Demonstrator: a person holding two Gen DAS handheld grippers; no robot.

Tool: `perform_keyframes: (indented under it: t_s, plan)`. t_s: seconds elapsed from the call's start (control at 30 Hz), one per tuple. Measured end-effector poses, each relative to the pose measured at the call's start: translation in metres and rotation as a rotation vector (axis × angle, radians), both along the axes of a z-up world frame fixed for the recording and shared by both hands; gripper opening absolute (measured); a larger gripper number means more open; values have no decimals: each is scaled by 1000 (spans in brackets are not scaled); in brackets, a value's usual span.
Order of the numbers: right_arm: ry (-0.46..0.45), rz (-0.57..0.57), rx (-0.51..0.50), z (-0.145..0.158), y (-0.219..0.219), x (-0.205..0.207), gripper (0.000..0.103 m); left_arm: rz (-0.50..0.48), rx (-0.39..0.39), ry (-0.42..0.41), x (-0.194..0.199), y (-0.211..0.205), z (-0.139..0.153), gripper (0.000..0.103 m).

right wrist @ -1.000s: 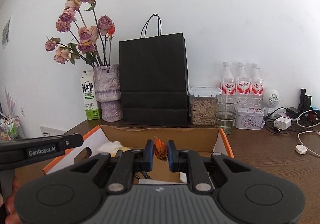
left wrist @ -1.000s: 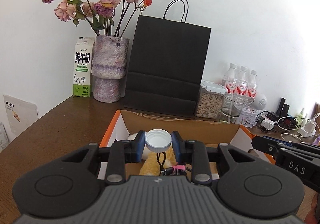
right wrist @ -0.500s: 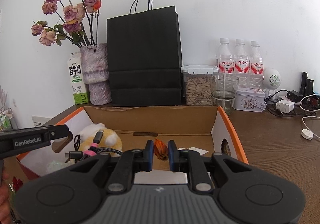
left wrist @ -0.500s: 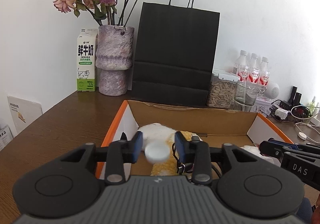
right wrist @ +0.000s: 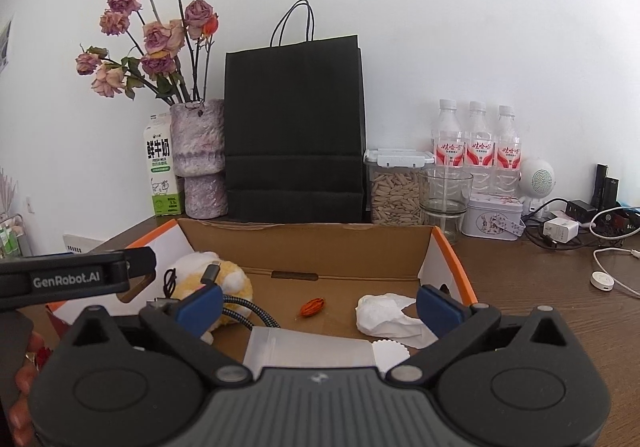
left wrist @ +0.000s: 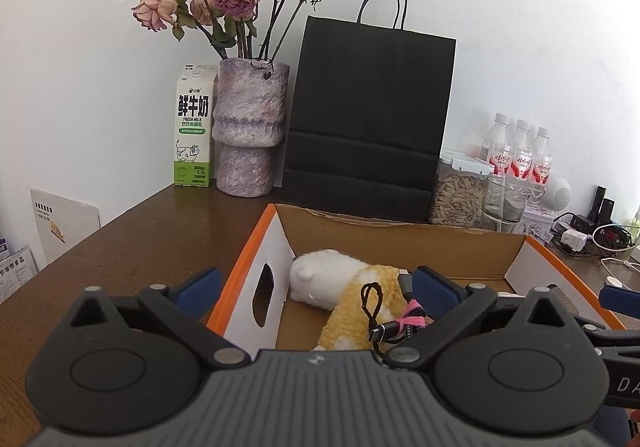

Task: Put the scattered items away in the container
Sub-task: 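Withdraw both tools from the box back toward the table items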

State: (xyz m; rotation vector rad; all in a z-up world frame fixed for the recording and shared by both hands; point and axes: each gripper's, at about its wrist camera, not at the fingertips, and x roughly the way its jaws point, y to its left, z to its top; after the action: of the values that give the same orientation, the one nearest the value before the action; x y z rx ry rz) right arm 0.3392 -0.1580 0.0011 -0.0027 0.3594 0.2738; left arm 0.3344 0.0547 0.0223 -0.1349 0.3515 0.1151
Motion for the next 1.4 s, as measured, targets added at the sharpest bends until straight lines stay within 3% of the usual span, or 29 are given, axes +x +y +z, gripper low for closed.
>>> perform_keyframes:
  t_s: [0.67, 1.1, 1.4]
  plan:
    - [-19, -18, -57, -3, -7, -33, 103, -14, -1, -45, -22, -4, -2, 103]
    - [88, -50, -116, -19, -23, -87, 103, -23, 62, -57, -78, 0, -6, 103]
    - [218, -101, -177, -37, -28, -90, 103, 14, 79, -13, -113, 30, -6, 103]
